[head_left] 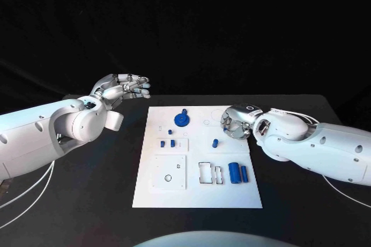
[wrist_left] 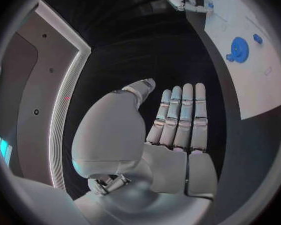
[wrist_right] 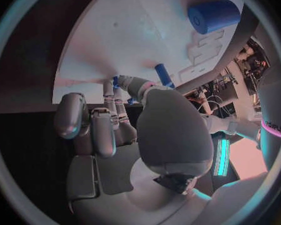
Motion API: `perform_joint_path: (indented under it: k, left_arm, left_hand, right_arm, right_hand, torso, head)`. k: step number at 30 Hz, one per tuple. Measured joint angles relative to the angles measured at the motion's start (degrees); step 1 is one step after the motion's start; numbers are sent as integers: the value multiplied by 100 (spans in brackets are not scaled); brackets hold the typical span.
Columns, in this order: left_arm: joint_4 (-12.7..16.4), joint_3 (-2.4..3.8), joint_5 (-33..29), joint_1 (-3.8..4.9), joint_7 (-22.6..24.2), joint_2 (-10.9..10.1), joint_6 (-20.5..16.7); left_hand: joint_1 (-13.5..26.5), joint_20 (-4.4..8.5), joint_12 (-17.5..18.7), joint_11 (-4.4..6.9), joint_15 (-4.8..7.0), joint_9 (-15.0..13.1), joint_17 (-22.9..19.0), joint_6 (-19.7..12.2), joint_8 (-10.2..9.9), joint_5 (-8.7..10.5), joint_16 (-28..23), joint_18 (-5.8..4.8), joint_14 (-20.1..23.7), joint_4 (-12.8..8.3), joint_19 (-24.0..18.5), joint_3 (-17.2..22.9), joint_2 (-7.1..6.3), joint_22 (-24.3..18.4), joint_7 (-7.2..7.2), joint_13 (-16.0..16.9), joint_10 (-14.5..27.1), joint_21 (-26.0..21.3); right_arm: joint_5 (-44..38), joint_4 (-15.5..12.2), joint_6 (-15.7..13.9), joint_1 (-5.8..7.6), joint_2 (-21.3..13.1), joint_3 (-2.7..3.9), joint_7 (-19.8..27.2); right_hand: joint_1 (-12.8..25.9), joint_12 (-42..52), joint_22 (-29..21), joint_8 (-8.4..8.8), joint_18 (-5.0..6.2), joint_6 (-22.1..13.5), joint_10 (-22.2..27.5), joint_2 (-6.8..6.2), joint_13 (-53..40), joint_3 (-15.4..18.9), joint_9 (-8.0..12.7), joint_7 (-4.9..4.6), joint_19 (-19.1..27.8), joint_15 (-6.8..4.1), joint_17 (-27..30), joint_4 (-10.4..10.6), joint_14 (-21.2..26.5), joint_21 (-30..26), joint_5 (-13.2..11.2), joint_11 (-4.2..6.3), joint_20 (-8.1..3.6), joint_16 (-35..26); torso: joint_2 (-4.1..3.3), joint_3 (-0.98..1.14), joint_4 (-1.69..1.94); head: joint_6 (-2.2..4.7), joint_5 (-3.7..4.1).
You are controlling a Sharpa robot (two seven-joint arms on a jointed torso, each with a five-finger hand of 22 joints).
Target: Assemble the parts on the task board
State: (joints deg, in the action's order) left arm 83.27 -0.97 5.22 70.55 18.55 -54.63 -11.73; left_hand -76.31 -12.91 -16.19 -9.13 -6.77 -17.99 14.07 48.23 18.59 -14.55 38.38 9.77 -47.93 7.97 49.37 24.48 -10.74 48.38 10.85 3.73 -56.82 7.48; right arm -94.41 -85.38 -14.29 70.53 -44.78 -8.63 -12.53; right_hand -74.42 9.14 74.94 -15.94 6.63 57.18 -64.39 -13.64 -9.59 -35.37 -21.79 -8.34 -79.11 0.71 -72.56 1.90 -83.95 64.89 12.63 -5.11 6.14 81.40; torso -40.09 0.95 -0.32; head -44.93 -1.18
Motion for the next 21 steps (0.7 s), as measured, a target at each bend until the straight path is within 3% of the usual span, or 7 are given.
perform_joint_path:
  k: [9, 11, 17, 21]
  left_arm:
    - [3, 0, -9, 0, -41, 5, 0]
    - [2, 0, -10, 0, -56, 7, 1]
    - [0, 0, -11, 0, -100, 7, 5]
    - [4, 0, -11, 0, -125, 7, 7]
  left_hand:
    - [0, 0, 4, -5, 0, 6, 0, -31, 0, 0, -23, 0, 0, -14, 0, -14, 0, -16, 31, 0, 5, -23]
    - [0, 0, 4, -20, 0, 6, 0, -31, 0, 0, -23, 0, 0, -14, 0, -14, 0, -24, 31, 0, 20, -23]
    - [-21, 0, 9, 1, 0, 6, -5, -44, -22, -29, -45, 0, 1, -31, 0, -31, -21, -35, 44, 1, 42, -23]
    - [-21, 1, 24, 1, 0, 6, -5, -51, -22, -29, -45, 0, 1, -31, 0, -30, -21, -37, 51, 1, 42, -23]
  right_arm:
    - [-19, 46, -18, -15, 47, 11, -35]
    - [-32, 47, -22, -20, 54, 13, -48]
    - [-146, 13, -22, -36, 70, 15, -128]
    - [-312, -42, -15, -53, 72, 13, -225]
  right_hand:
    - [-31, -1, -1, -3, 0, 139, -189, 31, 44, -96, -45, 57, -20, -35, -40, -33, -9, 67, -26, 61, -20, 49]
    - [-61, -26, -1, -51, -64, 207, -283, 61, 33, -130, -75, 84, -42, -56, -52, -67, 9, 94, -54, 78, -42, 49]
    - [-78, -67, -1, -152, -65, 346, -491, 76, -21, -150, -166, 142, -78, -118, -86, -137, -11, 179, -57, 182, -78, 72]
    - [-77, -89, -1, -157, -65, 354, -521, 76, -17, -148, -185, 150, -92, -125, -92, -168, -19, 218, -57, 174, -93, 94]
  torso:
    - [3, 2, -4]
    - [4, 2, -4]
    - [7, 2, -4]
    - [8, 2, -6]
  head:
    - [-17, 1]
    - [-20, 3]
    - [-30, 10]
    - [-43, 15]
